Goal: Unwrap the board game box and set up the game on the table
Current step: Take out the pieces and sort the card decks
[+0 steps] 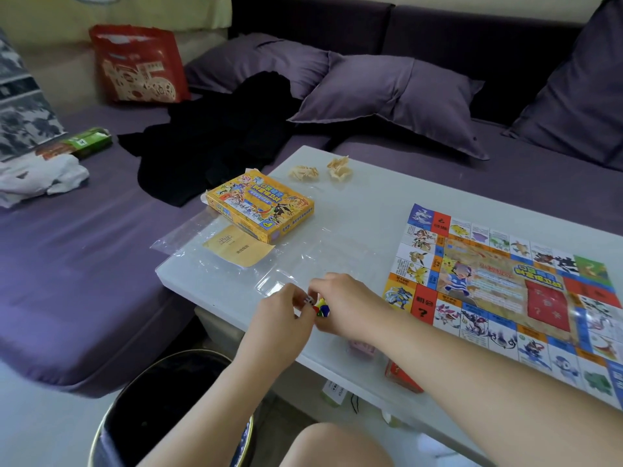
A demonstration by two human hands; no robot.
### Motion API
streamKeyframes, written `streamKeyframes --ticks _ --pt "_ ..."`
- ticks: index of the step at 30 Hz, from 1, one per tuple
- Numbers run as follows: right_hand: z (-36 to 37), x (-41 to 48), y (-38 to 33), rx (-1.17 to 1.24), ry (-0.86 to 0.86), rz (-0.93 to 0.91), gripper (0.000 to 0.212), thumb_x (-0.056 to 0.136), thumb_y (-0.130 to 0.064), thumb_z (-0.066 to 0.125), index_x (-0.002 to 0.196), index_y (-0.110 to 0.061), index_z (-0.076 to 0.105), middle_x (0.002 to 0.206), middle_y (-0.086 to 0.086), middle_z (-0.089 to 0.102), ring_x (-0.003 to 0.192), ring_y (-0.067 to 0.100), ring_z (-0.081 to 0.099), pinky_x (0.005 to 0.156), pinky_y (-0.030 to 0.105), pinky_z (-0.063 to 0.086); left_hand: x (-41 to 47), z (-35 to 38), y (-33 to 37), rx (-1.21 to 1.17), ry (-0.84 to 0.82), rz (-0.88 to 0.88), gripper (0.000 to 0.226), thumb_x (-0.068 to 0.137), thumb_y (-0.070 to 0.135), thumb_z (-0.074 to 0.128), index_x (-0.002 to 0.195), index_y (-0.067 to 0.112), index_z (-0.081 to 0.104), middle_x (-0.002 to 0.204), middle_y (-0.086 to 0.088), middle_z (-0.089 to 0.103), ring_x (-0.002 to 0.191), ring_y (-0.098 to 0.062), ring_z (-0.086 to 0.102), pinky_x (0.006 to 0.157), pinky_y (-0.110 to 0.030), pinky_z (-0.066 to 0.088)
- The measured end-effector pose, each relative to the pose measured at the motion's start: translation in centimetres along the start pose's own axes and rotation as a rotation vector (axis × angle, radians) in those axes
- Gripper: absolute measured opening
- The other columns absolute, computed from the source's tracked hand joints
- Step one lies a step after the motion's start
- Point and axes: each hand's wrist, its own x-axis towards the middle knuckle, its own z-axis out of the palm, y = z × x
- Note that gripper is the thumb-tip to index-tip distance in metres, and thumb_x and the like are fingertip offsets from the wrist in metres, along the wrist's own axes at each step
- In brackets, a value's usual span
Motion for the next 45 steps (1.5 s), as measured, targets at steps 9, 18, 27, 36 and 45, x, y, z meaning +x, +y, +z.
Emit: streamKeyframes --ticks 9,18,27,36,45 --pt "-0.1 0.5 0.4 0.098 -0.01 0.092 0.018 0.074 -0.012 0.066 0.091 -0.009 0.066 0.089 0.007 0.058 0.085 0.025 0.058 0.068 0.031 0.047 0.9 0.1 0.3 -0.014 -0.023 -0.073 0.009 0.088 0.022 0.051 0.091 0.024 0.058 0.086 0.001 0.067 0.075 -0.014 0.061 0.058 -0.024 0.045" --pt "-0.9 1.2 -0.1 0.112 -0.102 0.214 0.019 0.078 0.0 0.056 0.093 -0.002 0.068 0.089 0.019 0.068 0.077 0.031 0.064 0.062 0.027 0.047 1.3 0.5 1.0 0.076 -0.027 -0.041 0.01 0.09 0.022 0.054 0.097 0.019 0.061 0.089 0.0 0.067 0.077 -0.016 0.065 0.07 -0.032 0.052" --pt "-1.4 2.0 0.0 0.134 -0.134 0.258 0.02 0.076 0.001 0.058 0.062 -0.013 0.056 0.072 0.01 0.068 0.064 0.019 0.064 0.067 0.026 0.054 1.6 0.6 1.7 0.062 -0.021 -0.039 0.014 0.089 0.019 0.058 0.102 0.021 0.063 0.096 -0.001 0.066 0.081 -0.017 0.064 0.073 -0.036 0.056" --pt "-5.6 1.4 1.1 0.381 -0.019 0.292 0.018 0.073 0.005 0.067 0.07 -0.012 0.064 0.081 0.017 0.071 0.063 0.022 0.067 0.075 0.042 0.059 2.8 -1.1 4.8 0.019 0.025 0.085 0.01 0.088 0.014 0.059 0.094 0.02 0.064 0.084 0.004 0.067 0.07 -0.01 0.061 0.071 -0.03 0.054" --pt "-12.0 -9.4 7.3 0.344 0.221 0.403 0.016 0.075 0.001 0.071 0.089 -0.008 0.071 0.075 0.005 0.068 0.055 0.007 0.06 0.05 0.018 0.05 0.5 4.4 15.6 -0.017 -0.044 0.382 0.014 0.088 0.015 0.06 0.1 0.015 0.068 0.089 0.002 0.068 0.073 -0.011 0.06 0.052 -0.008 0.037"
